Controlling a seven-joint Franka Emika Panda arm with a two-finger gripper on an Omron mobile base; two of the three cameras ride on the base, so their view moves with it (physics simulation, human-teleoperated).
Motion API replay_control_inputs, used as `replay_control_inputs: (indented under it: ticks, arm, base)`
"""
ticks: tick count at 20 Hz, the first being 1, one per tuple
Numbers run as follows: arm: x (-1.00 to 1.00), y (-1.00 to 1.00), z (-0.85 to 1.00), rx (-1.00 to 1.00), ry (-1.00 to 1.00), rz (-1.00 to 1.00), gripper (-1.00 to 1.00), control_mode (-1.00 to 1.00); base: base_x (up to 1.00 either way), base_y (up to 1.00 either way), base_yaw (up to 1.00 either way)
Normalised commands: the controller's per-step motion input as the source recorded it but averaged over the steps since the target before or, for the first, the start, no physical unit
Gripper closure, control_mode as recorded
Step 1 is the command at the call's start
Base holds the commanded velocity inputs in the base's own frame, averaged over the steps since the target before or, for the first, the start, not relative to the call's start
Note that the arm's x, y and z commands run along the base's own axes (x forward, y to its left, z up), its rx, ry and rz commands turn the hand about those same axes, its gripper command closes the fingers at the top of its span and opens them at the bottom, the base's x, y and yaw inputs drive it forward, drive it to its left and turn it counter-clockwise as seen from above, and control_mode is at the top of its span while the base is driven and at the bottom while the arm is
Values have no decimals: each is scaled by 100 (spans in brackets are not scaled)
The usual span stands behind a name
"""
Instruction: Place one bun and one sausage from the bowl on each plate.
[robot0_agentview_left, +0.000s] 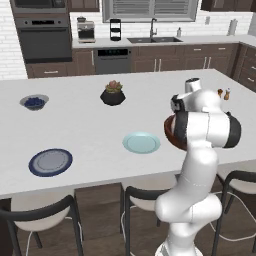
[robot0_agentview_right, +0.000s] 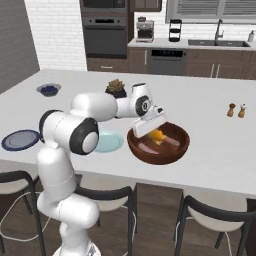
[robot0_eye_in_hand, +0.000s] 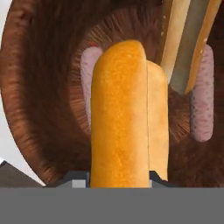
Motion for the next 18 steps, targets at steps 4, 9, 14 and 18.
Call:
replay_control_inputs:
  ticks: [4, 9, 14, 18]
  arm:
    - [1, 100, 13, -11, -24, 0, 100, -100]
    - [11, 100, 0, -3, -12, -3, 100, -100]
    - [5, 100, 13, 0, -5, 1, 100, -100]
    - [3, 100, 0, 4, -6, 2, 100, -100]
  base:
    - [0, 0, 0]
    - [0, 0, 0]
    - [0, 0, 0]
    - [0, 0, 0]
